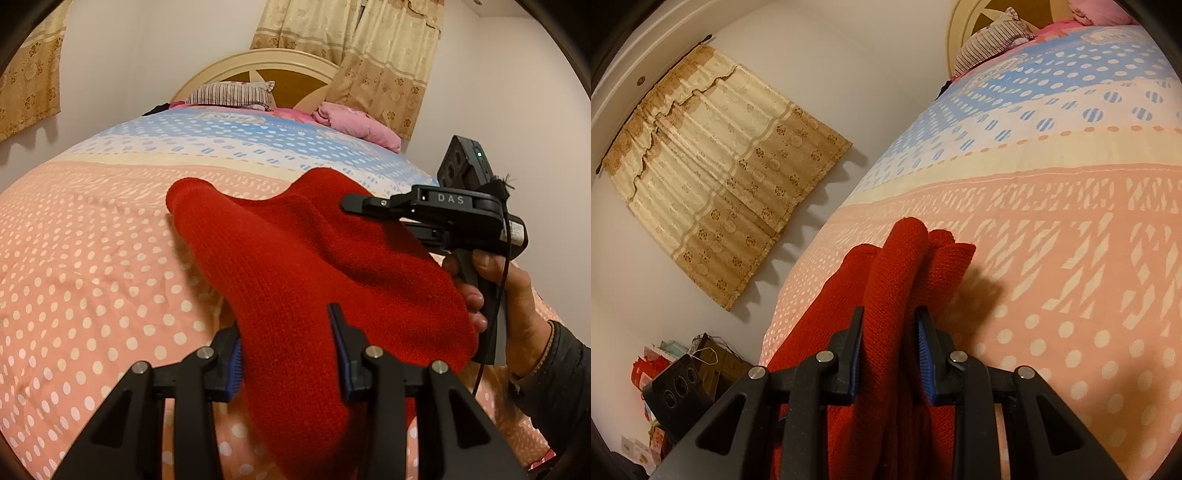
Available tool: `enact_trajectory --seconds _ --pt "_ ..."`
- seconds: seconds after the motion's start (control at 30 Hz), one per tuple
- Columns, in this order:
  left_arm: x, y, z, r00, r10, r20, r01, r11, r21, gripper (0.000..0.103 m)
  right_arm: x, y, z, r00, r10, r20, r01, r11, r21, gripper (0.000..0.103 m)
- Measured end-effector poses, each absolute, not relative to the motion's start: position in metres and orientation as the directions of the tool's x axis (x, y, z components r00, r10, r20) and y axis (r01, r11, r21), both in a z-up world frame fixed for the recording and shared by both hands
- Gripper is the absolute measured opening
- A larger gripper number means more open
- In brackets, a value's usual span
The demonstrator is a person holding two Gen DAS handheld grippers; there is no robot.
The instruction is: Fold small clothes
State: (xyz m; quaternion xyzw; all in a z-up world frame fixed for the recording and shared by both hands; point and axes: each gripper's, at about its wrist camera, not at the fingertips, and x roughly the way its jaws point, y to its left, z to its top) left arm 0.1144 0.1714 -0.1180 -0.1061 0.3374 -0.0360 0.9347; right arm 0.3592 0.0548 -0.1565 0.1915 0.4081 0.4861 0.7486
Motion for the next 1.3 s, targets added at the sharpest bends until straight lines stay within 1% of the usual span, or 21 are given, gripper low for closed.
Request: enact_trajectory --seconds 0.17,0.3,0.4,0.47,0.67,0.73,0.93,1.1,1.2,1.27,1.3 --pt "0.115 0.169 -0.121 0.767 -0.129 -0.629 -0.009 0.978 -0.211 0.042 0.363 0.045 -0.166 0.211 0.875 -0.435 -0.539 0.476 0.695 0.027" --pt "0.117 0.17 -0.126 0.761 -0.123 -0.637 -0.022 0.977 -0.213 0.046 0.367 0.042 -0.171 0.215 0.868 -0.448 -0.518 0.49 0.701 0.027" --pt "0.118 0.172 -0.127 0.756 -0.116 -0.644 -0.027 0.978 -0.207 0.05 0.369 0.041 -0.175 0.22 0.86 -0.461 -0.503 0.505 0.702 0.027" --pt "0.118 0.172 -0.128 0.754 -0.109 -0.647 -0.036 0.978 -0.206 0.055 0.371 0.039 -0.18 0.223 0.855 -0.467 -0.484 0.513 0.709 0.027" --pt "0.118 0.171 -0.131 0.753 -0.1 -0.65 -0.047 0.978 -0.205 0.06 0.375 0.035 -0.194 0.233 0.836 -0.497 -0.436 0.546 0.715 0.027" --pt "0.118 0.171 -0.132 0.755 -0.087 -0.65 -0.056 0.979 -0.197 0.065 0.375 0.035 -0.195 0.234 0.831 -0.504 -0.431 0.554 0.712 0.027" --pt "0.118 0.175 -0.136 0.757 -0.072 -0.65 -0.074 0.978 -0.195 0.073 0.376 0.032 -0.198 0.234 0.827 -0.51 -0.421 0.559 0.714 0.027" --pt "0.111 0.172 -0.126 0.77 -0.046 -0.636 -0.083 0.982 -0.171 0.074 0.373 0.031 -0.197 0.244 0.819 -0.519 -0.42 0.572 0.705 0.027" --pt "0.107 0.173 -0.115 0.791 -0.022 -0.611 -0.093 0.984 -0.155 0.074 0.372 0.029 -0.198 0.25 0.817 -0.52 -0.414 0.575 0.706 0.027" --pt "0.106 0.176 -0.107 0.808 -0.014 -0.589 -0.097 0.983 -0.157 0.079 0.369 0.027 -0.195 0.263 0.812 -0.521 -0.415 0.583 0.699 0.027" --pt "0.107 0.178 -0.105 0.813 -0.003 -0.583 -0.104 0.983 -0.15 0.086 0.367 0.025 -0.193 0.276 0.812 -0.514 -0.417 0.583 0.697 0.028"
